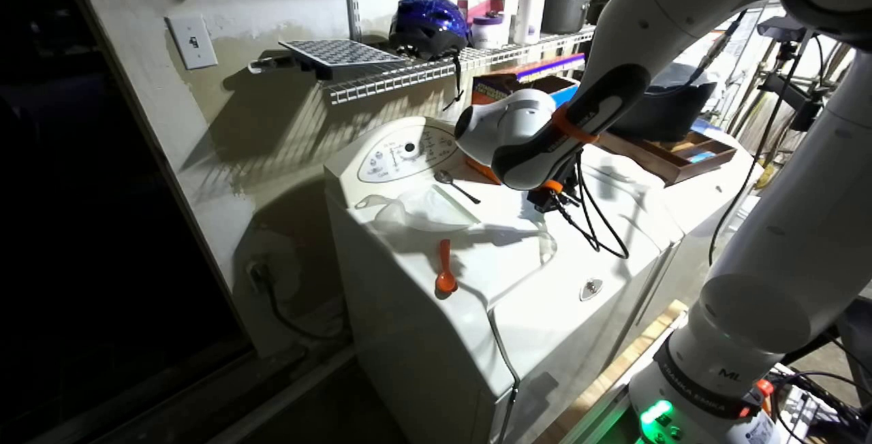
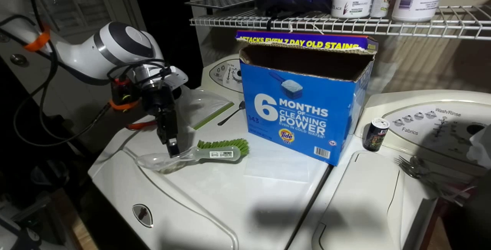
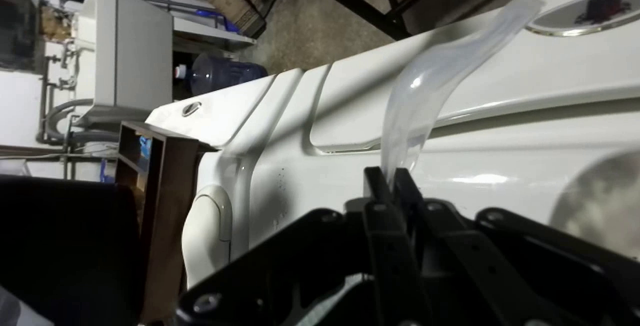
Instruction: Turn the hand broom over and make it stand on its bristles
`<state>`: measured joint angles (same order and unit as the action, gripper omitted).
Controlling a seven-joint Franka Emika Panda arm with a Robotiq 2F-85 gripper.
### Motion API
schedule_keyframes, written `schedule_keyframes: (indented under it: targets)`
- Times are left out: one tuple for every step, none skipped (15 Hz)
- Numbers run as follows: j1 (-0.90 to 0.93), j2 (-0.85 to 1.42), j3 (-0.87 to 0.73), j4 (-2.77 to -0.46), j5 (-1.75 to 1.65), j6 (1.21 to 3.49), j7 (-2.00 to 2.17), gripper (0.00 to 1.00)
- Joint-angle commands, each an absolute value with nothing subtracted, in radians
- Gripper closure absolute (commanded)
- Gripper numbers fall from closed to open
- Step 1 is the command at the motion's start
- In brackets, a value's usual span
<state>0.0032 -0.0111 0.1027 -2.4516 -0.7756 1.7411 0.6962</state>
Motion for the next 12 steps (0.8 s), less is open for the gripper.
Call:
schedule_keyframes:
  targets:
    - [0.048,0.069,0.104,-2.409,-0.868,1.671,0.627,0.98]
    - [0.058,0.085,0.106,-2.406,-0.891,1.666,0.610,0.98]
    - [0.068,0.100,0.107,-2.403,-0.913,1.661,0.592,0.98]
    - [0.078,0.114,0.109,-2.400,-0.938,1.652,0.576,0.98]
    - [0.089,0.126,0.111,-2.395,-0.966,1.637,0.564,0.98]
    - [0.099,0.138,0.112,-2.390,-0.992,1.619,0.550,0.98]
    - [0.109,0.149,0.114,-2.388,-1.020,1.601,0.538,0.98]
    - [0.117,0.160,0.115,-2.387,-1.049,1.584,0.526,0.98]
    - [0.125,0.169,0.118,-2.389,-1.075,1.573,0.510,0.98]
    - [0.132,0.177,0.121,-2.393,-1.102,1.562,0.494,0.98]
    - [0.138,0.185,0.124,-2.395,-1.129,1.550,0.476,0.98]
    - [0.143,0.193,0.126,-2.399,-1.159,1.543,0.461,0.98]
